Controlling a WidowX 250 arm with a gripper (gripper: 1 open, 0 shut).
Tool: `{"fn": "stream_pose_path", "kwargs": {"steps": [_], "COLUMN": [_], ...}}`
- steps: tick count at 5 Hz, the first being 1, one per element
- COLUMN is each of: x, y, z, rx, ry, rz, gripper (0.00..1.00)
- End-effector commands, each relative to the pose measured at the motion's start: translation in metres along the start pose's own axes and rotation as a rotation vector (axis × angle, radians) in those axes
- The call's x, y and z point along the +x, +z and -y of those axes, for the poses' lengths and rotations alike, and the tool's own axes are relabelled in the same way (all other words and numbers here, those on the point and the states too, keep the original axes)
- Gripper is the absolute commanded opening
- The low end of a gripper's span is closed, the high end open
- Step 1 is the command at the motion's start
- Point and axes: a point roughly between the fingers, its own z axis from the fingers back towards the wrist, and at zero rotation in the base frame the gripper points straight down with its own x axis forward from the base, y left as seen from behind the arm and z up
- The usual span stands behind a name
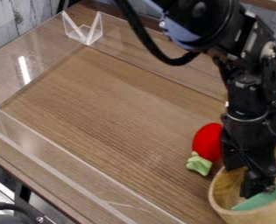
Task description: Put the green object in the brown bowl
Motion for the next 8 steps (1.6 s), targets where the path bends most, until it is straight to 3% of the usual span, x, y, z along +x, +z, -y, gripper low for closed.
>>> {"fn": "stream_pose_path", "kwargs": {"steps": [1, 4, 6, 8], "x": [-0.006, -0.001, 0.006, 0.006], "y": [0.014, 0.027, 0.060, 0.067], "z": [-0.005, -0.002, -0.001, -0.033], "rx": [0.021, 0.111, 0.190, 0.147], "ry": [-0.027, -0.039, 0.110, 0.011], "rz": [0.006, 0.048, 0.104, 0.182], "gripper": [1.00, 1.00, 1.00, 1.00]}}
